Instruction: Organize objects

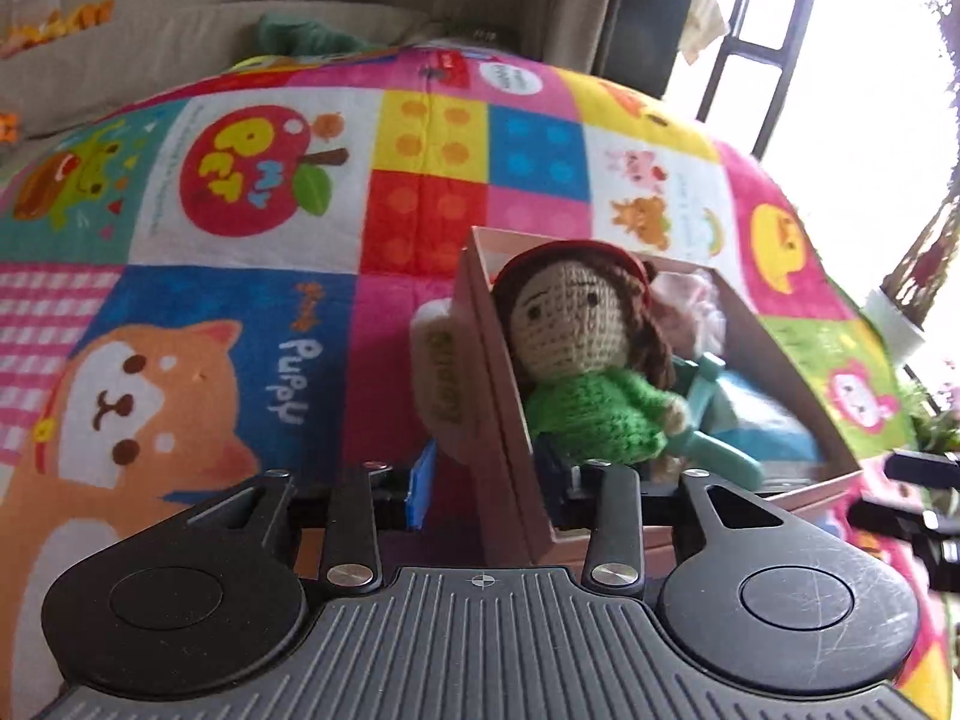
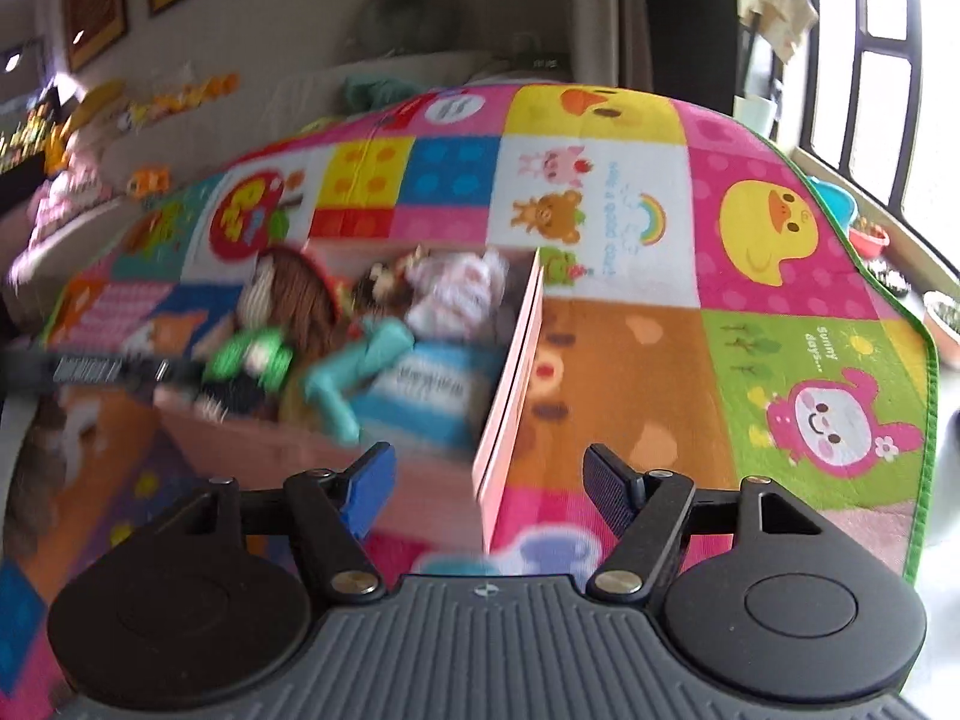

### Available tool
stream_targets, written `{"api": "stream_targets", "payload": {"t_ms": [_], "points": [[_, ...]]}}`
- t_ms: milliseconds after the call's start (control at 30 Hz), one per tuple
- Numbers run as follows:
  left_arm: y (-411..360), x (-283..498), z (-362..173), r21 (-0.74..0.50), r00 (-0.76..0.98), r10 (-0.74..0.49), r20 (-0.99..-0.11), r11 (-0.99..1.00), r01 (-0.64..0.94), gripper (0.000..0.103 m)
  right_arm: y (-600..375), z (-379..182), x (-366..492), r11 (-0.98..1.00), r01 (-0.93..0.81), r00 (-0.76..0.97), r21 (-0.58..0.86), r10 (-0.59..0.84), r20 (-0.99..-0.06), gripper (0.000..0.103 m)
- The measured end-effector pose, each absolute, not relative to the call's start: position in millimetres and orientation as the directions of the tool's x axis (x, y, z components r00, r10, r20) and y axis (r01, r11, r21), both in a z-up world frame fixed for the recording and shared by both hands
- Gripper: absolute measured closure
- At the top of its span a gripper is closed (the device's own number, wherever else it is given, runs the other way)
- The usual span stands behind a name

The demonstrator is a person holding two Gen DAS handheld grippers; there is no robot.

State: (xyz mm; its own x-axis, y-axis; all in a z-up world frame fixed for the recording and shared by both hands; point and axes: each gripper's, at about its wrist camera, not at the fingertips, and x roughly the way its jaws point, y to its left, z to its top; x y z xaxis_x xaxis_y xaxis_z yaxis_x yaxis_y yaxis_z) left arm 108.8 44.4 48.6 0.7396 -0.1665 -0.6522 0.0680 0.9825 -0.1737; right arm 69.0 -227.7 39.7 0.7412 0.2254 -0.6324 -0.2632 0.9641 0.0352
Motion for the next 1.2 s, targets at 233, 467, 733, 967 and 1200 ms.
{"api": "stream_targets", "payload": {"t_ms": [233, 467, 733, 967, 1200], "points": [[55.9, 107.8, 44.3, -0.138, 0.736, -0.096, -0.671, 0.990, 0.004, 0.024, -199.0, 12.9, 66.1, 0.953, -0.302, 0.748, -0.036, 0.213, -0.629, 0.043], [79.2, 113.7, 37.6, -0.133, 0.749, -0.052, -0.661, 0.990, -0.048, 0.011, -173.8, 10.5, 74.7, 0.952, -0.304, 0.750, -0.020, 0.227, -0.621, 0.041], [92.2, 126.5, 29.5, -0.122, 0.756, -0.042, -0.653, 0.991, -0.050, 0.003, -158.5, 9.1, 81.7, 0.951, -0.306, 0.756, -0.048, 0.212, -0.619, 0.041], [90.3, 128.7, 26.8, -0.113, 0.758, -0.027, -0.652, 0.992, -0.062, 0.004, -156.4, 7.7, 81.1, 0.953, -0.298, 0.761, -0.052, 0.204, -0.616, 0.038], [81.4, 58.6, 60.2, -0.090, 0.854, -0.013, -0.520, 0.995, -0.040, 0.004, -161.6, 10.0, 43.8, 0.977, -0.212, 0.772, -0.008, 0.162, -0.614, 0.004]]}}
